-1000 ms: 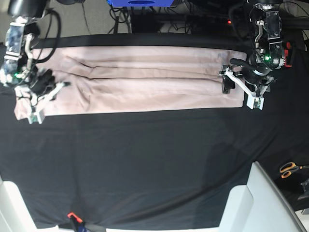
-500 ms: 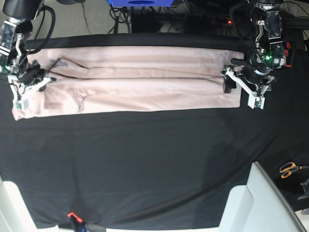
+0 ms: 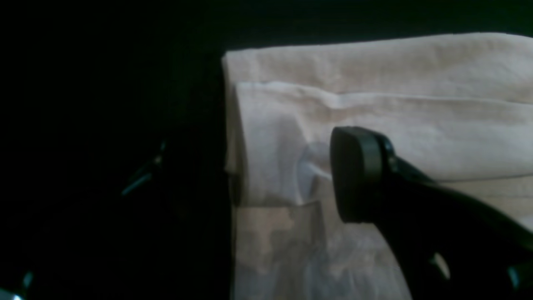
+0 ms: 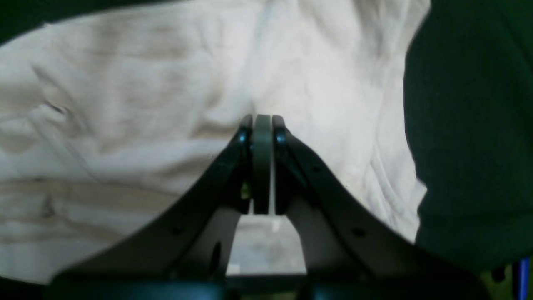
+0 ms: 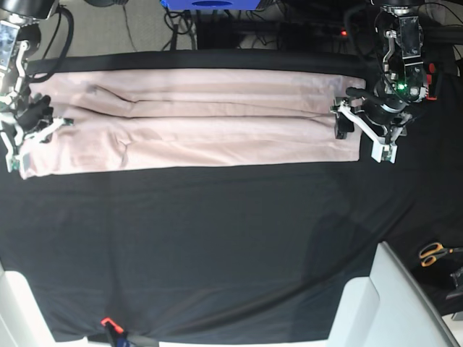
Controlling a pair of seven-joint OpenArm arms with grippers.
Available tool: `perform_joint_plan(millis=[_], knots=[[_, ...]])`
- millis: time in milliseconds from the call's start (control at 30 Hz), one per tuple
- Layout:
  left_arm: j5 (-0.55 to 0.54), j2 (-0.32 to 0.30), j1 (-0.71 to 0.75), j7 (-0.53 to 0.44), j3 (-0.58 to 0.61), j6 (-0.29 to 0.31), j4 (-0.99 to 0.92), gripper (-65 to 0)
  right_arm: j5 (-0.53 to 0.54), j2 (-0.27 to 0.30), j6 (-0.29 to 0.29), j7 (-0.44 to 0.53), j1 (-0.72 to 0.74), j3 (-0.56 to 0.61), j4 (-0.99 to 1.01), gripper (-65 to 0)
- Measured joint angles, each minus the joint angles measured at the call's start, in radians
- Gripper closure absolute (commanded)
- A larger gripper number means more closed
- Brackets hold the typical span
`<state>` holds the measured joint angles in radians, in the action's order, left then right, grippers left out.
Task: Fold the T-shirt properly
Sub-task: 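Open the left gripper and raise it off the strip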
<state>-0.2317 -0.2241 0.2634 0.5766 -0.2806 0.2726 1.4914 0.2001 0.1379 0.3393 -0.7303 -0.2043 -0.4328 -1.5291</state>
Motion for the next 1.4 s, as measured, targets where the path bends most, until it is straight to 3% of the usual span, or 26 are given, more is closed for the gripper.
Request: perform_joint_plan(millis=[267,633,767,867,933,1000,1100,1200,1400], knots=[[0.0,0.0,0.0,0.0,0.0,0.003,0.002,-46.6,0.001,0.0,-0.004,0.005,-0.016,-0.002,0.072,-0.5],[0.001,0.0,0.003,0.003,0.0,-0.001,0.019,-46.7,-0.002,-0.007,-0.01,-0.004,-0.022,-0.131,0.071,-0.5],[-0.004,0.001,0.018,0.01,-0.004,0.001,0.13,-47.6,0.0,-0.099,-0.007,0.005,-0.024,-0.293,-0.043,-0.6],[-0.077,0.01,0.042,0.003,-0.108,0.018,0.228,-49.0,-0.013,-0.135,-0.009,-0.001,-0.029,-0.372,-0.116,-0.6],[-0.206,-0.008,0.062,-0.002,-0.178,0.084,0.23,-55.8,-0.009,-0.129,-0.003,0.002,-0.032,-0.372,-0.128,-0.6],[-0.356,-0.04,0.095,0.009,-0.226,0.205,0.209,-65.0,-0.009,-0.128,-0.002,0.002,-0.027,-0.367,-0.128,-0.6],[-0.472,-0.095,0.123,0.01,-0.243,0.305,0.136,-65.0,0.001,-0.132,0.054,-0.003,-0.029,-0.366,-0.128,-0.6],[-0.514,-0.105,0.1,-0.005,-0.24,0.389,0.019,-65.0,-0.007,-0.133,0.122,-0.003,-0.032,-0.367,-0.128,-0.6],[-0.506,-0.098,0.009,0.008,-0.235,0.415,-0.243,-65.0,-0.006,-0.136,0.134,-0.003,-0.032,-0.366,-0.128,-0.6]])
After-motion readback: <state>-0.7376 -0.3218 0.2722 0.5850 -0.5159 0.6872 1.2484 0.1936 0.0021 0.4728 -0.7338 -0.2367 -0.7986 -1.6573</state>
